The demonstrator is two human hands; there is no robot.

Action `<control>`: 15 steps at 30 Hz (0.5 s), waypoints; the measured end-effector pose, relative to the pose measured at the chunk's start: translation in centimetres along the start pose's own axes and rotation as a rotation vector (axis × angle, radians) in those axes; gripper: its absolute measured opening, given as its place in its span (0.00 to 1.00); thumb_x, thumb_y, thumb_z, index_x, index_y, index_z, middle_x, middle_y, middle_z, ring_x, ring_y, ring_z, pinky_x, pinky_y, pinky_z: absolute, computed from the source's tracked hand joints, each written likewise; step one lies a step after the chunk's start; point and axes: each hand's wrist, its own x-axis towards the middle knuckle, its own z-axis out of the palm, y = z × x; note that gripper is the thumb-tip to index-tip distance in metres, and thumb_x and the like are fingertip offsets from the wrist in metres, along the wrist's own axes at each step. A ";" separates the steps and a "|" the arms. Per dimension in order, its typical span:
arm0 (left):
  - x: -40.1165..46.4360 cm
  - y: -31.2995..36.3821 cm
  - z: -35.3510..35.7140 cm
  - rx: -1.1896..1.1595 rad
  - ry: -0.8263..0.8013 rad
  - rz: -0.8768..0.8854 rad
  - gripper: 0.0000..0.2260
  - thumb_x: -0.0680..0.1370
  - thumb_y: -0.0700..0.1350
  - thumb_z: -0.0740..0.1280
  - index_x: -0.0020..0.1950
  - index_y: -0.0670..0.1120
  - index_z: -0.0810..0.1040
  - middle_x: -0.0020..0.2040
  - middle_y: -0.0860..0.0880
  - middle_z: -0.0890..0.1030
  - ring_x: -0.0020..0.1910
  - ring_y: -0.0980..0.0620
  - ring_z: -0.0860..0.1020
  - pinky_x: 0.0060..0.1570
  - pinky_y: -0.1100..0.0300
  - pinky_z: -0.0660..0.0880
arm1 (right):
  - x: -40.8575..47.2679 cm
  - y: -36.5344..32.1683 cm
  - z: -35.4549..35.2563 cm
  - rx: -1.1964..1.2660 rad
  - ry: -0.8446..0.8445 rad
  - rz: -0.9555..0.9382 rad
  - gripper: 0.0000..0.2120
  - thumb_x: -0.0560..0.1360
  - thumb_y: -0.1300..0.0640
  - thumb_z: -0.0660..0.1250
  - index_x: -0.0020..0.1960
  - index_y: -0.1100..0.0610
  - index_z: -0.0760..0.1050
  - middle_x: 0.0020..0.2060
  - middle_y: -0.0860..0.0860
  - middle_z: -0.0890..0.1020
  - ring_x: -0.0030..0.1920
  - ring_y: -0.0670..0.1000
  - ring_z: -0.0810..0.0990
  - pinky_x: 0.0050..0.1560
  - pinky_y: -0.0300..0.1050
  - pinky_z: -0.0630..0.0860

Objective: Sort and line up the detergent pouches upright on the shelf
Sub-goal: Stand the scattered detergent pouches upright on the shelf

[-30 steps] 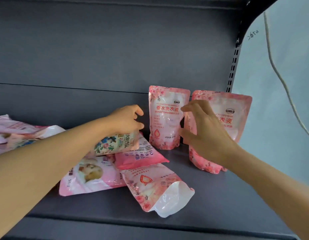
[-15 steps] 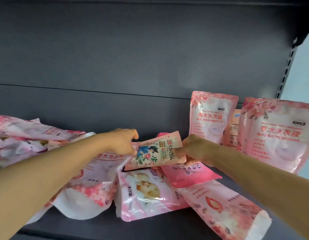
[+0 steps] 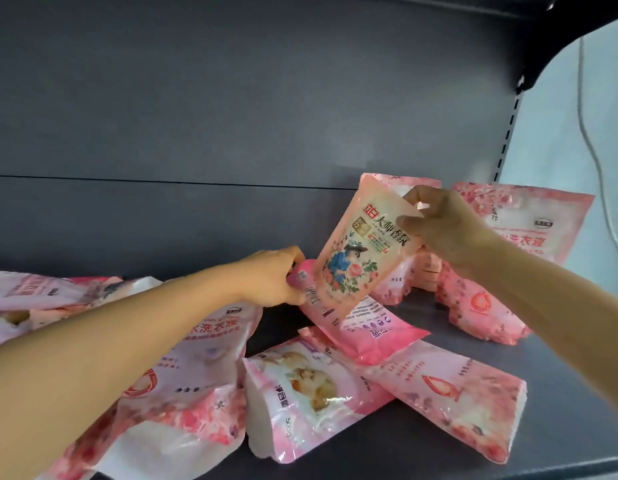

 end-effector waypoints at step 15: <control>0.5 4.2 3.4 0.588 0.052 0.494 0.28 0.70 0.40 0.67 0.68 0.55 0.66 0.62 0.55 0.75 0.58 0.50 0.75 0.52 0.52 0.74 | 0.3 6.0 -6.5 -0.593 0.151 -0.190 0.08 0.77 0.66 0.60 0.50 0.58 0.76 0.42 0.55 0.78 0.28 0.46 0.71 0.22 0.33 0.63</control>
